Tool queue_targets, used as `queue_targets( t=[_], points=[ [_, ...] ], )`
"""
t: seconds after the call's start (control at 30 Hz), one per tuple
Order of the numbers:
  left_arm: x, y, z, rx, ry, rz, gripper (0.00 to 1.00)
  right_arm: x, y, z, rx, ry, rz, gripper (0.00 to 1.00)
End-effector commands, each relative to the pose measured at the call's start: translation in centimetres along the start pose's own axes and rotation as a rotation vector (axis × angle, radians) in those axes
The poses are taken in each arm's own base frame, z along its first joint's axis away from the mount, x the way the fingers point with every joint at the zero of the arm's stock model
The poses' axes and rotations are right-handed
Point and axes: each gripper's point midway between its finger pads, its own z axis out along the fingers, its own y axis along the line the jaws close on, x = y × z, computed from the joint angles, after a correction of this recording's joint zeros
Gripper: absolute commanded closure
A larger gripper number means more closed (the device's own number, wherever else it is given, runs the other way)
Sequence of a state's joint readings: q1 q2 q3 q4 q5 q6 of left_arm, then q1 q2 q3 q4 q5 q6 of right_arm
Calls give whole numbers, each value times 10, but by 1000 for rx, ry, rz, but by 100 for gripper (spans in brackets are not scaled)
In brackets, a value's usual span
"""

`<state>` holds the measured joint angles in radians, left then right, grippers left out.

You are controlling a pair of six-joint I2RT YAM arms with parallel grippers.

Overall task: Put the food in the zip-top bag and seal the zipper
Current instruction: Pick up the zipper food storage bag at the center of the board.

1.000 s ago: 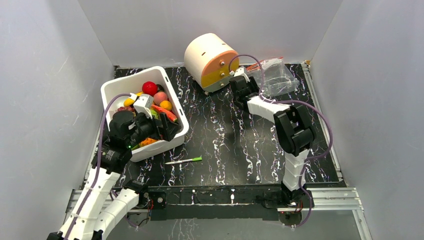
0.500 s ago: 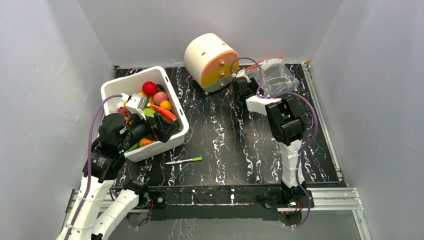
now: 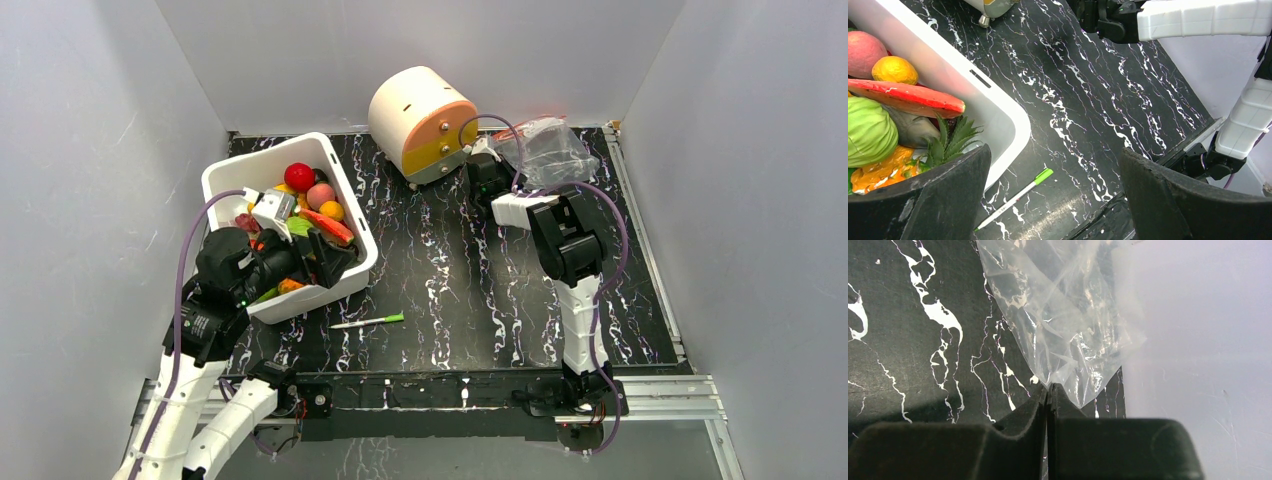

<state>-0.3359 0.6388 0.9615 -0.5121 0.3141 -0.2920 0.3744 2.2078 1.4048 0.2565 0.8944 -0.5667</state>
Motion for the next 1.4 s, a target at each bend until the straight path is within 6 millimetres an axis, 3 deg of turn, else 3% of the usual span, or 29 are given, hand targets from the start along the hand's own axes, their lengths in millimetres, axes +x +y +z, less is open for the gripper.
queue_targets(
  t=[0.0,0.2,0.33,0.47,0.57,0.77,0.87,1.0,1.37],
  points=[
    [-8,-7,-8,22,-23,16,2,-20,-27,-6,42,-43,106,100],
    [-7,-9,-6,42,-33,32,2,-16,-37,-28,-13,-14,218,100],
    [-2,-16,-1,108,-32,66,2,-13,-42,-53,-66,9,266,100],
    [4,-26,6,207,-23,112,5,-17,-28,-84,-219,21,284,100],
    [6,-29,13,245,-41,119,5,-7,-22,-107,-319,102,274,100],
    [16,-45,22,407,-74,187,11,17,-42,-153,-380,218,211,100],
    [21,-49,23,461,-91,251,12,19,-59,-181,-437,234,227,100],
    [14,-50,27,472,-119,314,11,11,-63,-228,-615,190,271,100],
    [-1,-38,50,431,-98,385,11,-19,-105,-354,-1101,-113,409,100]
  ],
)
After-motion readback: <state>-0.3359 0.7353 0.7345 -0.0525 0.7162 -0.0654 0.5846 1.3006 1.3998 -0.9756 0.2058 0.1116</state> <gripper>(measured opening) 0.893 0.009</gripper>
